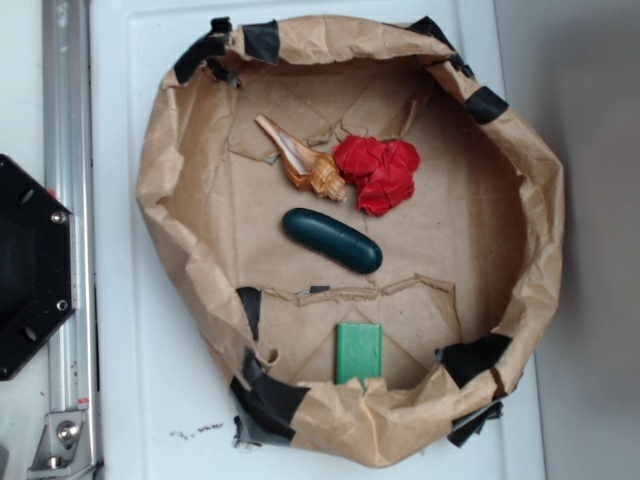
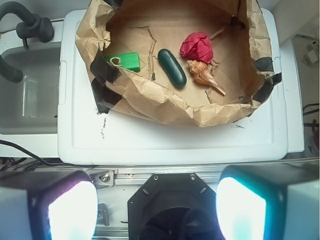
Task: Grab the shell.
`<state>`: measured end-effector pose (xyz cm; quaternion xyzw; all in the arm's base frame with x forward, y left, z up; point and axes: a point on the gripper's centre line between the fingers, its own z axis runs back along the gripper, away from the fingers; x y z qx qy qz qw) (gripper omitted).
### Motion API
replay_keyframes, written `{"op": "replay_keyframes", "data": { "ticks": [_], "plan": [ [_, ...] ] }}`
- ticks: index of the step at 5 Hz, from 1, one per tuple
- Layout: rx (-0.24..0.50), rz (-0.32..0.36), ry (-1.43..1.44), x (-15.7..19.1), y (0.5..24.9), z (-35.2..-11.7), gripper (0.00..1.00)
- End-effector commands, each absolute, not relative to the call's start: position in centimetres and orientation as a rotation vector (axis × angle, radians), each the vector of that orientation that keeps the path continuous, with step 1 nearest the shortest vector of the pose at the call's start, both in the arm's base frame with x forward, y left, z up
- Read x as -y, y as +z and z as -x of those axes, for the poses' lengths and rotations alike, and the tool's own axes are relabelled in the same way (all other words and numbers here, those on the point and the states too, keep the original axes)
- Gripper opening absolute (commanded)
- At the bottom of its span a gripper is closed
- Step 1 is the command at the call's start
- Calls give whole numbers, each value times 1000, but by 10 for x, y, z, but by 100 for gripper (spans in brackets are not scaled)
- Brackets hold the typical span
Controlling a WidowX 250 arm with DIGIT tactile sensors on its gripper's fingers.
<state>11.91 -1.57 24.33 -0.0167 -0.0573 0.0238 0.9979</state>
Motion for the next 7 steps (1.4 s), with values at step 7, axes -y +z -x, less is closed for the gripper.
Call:
{"op": "replay_keyframes", "data": {
  "ticks": [7],
  "plan": [
    [126,-68,-482,-55,48,-238,100]
  ]
}}
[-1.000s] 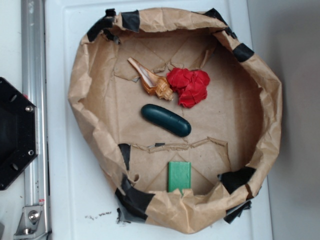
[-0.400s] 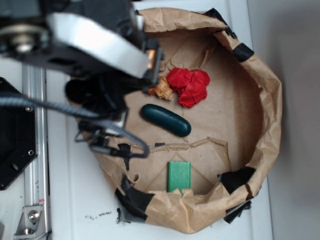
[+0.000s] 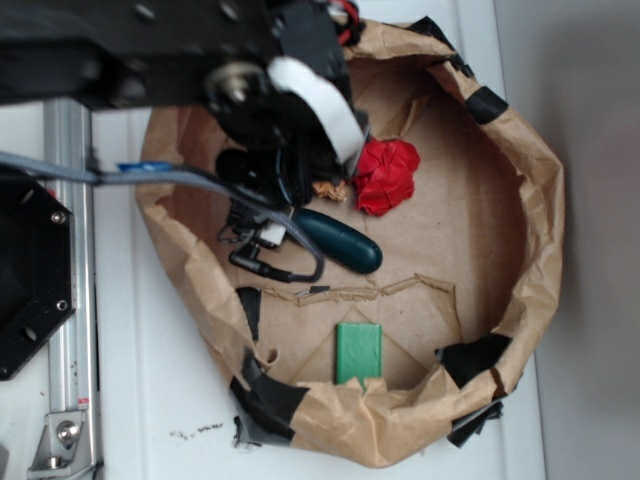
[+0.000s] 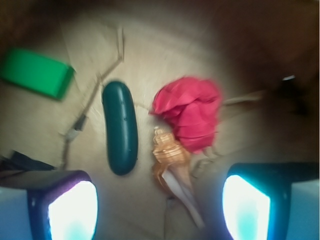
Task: Grab the shell.
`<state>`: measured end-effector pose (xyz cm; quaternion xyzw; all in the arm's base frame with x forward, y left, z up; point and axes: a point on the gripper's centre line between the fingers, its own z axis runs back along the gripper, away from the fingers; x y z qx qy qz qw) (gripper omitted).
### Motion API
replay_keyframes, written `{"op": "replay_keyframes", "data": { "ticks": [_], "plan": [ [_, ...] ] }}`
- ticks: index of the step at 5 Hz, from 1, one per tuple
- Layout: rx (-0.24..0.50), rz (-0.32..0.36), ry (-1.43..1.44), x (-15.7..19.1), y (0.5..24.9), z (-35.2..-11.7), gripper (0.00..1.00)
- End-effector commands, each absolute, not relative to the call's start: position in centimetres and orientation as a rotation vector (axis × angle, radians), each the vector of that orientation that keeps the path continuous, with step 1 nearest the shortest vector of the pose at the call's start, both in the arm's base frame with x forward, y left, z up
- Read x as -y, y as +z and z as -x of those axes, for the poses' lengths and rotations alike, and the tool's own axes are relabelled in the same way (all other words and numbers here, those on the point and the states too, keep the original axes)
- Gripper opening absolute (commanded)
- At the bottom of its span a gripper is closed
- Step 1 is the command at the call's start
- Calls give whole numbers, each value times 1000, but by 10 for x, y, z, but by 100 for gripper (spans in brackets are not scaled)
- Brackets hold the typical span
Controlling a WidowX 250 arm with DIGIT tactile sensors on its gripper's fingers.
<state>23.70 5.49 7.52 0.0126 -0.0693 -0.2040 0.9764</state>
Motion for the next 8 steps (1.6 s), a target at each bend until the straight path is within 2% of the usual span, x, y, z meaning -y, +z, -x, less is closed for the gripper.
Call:
{"op": "replay_keyframes", "data": {
  "ticks": [1,2,3,4,5,6,7,8],
  "plan": [
    [103,-23,-486,-63,35,-233,100],
    [96,-72,-514,-69,20,-248,100],
    [163,-91,-465,-70,25,-260,100],
    [173,-77,-424,-71,27,-261,0],
    [188,-60,-336,-75,28,-256,0],
    [170,-60,-264,-76,28,-255,0],
    [124,-35,-129,-75,45,-248,0],
    [268,-54,91,-57,94,-242,0]
  ]
}}
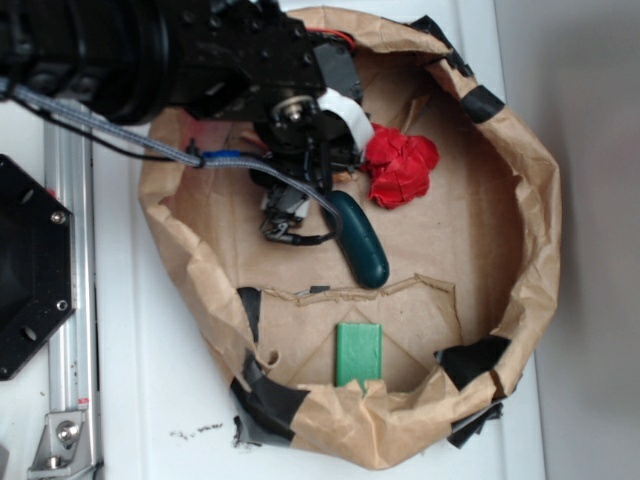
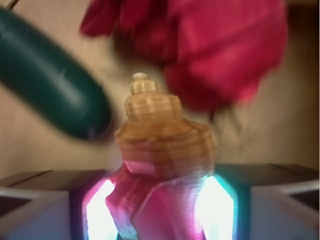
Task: Grab the shell.
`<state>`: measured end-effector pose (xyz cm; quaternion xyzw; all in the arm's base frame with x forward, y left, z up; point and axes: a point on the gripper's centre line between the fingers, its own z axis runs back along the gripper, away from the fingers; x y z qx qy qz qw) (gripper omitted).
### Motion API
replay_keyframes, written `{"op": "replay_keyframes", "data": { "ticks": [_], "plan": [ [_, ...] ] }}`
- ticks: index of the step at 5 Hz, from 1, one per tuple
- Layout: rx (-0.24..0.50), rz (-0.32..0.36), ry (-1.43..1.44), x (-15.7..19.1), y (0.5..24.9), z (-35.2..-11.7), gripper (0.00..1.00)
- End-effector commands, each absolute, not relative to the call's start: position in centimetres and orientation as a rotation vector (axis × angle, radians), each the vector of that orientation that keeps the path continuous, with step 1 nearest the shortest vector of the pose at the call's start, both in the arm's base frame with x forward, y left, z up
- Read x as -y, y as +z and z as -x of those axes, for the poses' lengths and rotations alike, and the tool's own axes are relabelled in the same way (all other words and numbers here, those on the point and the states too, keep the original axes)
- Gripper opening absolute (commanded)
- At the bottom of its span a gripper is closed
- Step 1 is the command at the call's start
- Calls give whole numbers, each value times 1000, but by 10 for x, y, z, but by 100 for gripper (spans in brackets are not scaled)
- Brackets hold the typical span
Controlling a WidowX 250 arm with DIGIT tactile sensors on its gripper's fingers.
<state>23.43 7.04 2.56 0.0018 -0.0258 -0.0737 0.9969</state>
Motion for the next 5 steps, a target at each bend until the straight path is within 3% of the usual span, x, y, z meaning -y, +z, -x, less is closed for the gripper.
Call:
{"op": "replay_keyframes", "data": {
  "ticks": [1,2,3,4,5],
  "plan": [
    [282,9,162,-29,145,-252,0],
    [228,-30,318,-17,183,-273,0],
    [211,-22,349,-14,186,-275,0],
    [187,55,359,-8,185,-273,0],
    [189,85,353,-8,187,-271,0]
  ]
}}
